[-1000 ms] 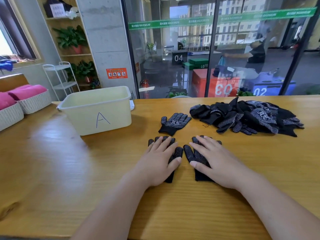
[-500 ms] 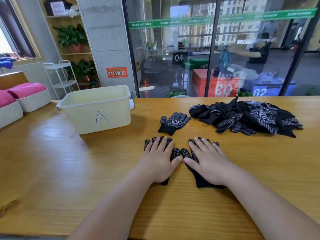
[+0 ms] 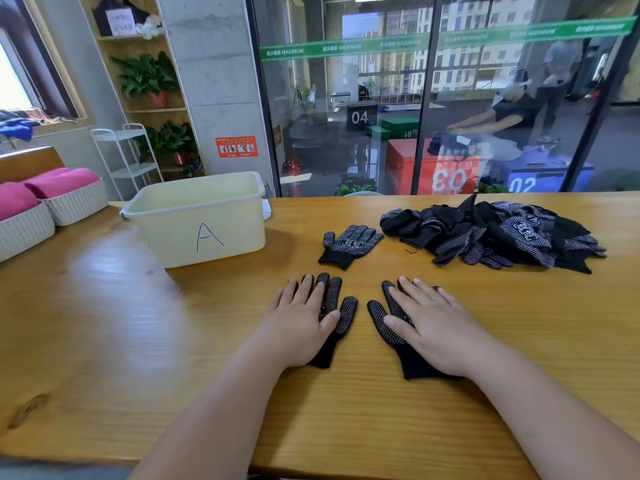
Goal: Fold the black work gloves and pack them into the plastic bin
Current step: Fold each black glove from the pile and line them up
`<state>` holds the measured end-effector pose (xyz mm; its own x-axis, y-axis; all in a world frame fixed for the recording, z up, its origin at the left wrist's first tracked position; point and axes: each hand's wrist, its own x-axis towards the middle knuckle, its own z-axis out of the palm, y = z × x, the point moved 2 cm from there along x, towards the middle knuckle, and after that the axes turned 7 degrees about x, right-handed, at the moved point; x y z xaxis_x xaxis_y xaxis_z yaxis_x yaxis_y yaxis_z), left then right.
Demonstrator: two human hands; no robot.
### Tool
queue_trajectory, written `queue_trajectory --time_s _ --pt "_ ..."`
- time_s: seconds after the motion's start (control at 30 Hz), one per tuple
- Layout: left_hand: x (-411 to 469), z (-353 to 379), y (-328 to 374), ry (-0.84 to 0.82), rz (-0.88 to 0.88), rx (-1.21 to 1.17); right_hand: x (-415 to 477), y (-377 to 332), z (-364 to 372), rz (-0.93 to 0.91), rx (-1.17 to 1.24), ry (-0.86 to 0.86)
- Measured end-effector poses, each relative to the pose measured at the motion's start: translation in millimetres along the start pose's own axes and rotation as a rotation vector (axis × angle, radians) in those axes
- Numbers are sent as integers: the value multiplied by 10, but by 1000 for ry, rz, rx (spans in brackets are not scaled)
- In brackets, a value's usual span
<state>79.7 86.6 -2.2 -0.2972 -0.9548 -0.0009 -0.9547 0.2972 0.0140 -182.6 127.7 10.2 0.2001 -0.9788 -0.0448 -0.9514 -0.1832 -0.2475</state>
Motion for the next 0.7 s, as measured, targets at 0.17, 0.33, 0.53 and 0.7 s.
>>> queue_trajectory --time_s 0.17,0.33,0.53,0.7 --pt "9 -41 -26 56 4 -27 36 11 30 -63 101 11" --pt "-104 -289 -210 305 124 -389 13 202 -194 -121 346 300" --pt "-245 -415 -297 189 210 -561 -37 536 -311 -97 490 454" --pt "-204 -339 -282 99 239 -424 -37 379 -230 -179 368 262"
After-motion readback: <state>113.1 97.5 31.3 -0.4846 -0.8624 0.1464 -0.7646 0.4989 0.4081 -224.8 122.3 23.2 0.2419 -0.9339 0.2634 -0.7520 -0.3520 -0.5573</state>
